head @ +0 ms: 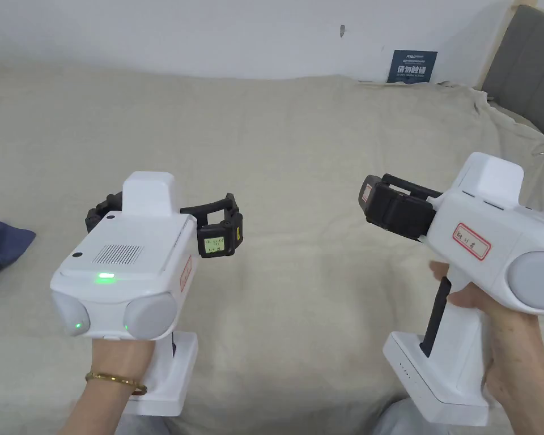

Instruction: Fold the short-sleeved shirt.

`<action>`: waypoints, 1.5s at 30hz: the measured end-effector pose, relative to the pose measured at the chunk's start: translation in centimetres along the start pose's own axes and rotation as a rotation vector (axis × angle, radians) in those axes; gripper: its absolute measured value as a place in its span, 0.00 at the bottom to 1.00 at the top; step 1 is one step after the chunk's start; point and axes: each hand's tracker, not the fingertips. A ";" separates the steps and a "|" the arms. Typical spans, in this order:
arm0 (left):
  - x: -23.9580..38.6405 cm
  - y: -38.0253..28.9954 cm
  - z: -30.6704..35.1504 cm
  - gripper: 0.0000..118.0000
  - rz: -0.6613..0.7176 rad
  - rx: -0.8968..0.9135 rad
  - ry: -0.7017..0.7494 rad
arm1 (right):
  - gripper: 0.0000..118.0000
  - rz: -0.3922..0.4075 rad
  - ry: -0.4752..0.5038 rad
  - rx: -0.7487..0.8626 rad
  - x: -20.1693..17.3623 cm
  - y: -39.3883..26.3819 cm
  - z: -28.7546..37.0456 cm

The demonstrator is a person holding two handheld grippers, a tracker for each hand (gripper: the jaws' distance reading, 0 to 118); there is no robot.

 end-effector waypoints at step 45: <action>-3.3 -14.2 2.2 1.00 -0.037 -0.317 0.258 | 0.96 0.126 -0.271 -0.354 0.6 -9.6 -1.4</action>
